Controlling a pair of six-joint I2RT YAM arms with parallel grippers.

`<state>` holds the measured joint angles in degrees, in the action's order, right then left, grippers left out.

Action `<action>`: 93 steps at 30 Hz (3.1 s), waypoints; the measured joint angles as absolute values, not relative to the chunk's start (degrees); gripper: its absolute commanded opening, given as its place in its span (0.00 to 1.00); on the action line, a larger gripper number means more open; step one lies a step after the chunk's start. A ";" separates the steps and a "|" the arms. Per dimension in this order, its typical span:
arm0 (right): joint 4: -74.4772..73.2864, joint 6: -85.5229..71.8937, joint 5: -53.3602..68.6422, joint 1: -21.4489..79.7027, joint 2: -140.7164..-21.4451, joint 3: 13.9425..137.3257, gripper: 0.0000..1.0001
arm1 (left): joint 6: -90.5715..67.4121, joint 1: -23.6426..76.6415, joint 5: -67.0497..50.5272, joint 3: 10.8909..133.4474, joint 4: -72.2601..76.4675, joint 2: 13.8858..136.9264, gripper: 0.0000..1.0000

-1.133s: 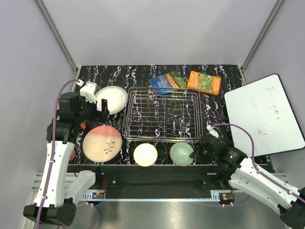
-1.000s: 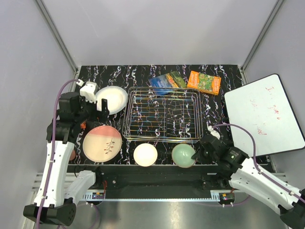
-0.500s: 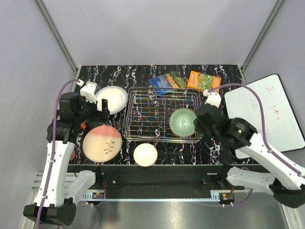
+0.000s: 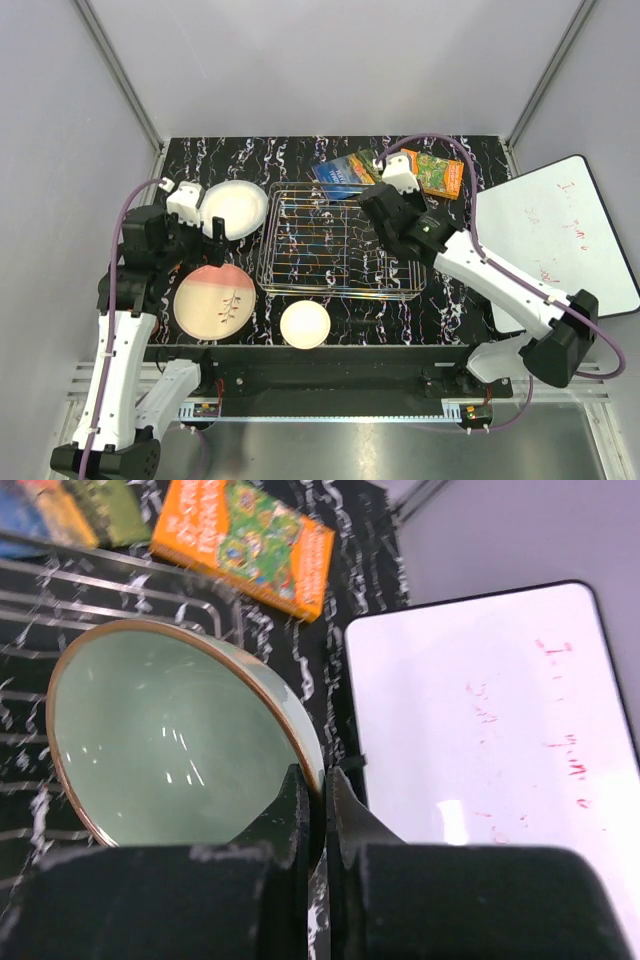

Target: Load the mixed dishes into the dish rack

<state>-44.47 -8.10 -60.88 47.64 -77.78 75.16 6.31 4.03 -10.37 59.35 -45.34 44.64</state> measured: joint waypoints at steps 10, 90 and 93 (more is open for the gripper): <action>-32.64 4.36 -64.07 42.44 -86.24 75.44 0.00 | 6.48 4.03 -10.33 58.37 -45.39 43.62 0.99; -51.55 -38.85 -42.70 42.96 -57.84 66.94 1.00 | 21.41 65.30 3.25 59.96 -61.80 63.20 0.99; -52.42 -39.18 -43.03 42.96 -57.23 66.94 1.00 | 21.67 68.95 2.33 59.40 -61.60 64.38 0.99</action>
<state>-52.42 -39.18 -43.03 42.96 -57.23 66.94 21.67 68.95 2.33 59.40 -61.60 64.38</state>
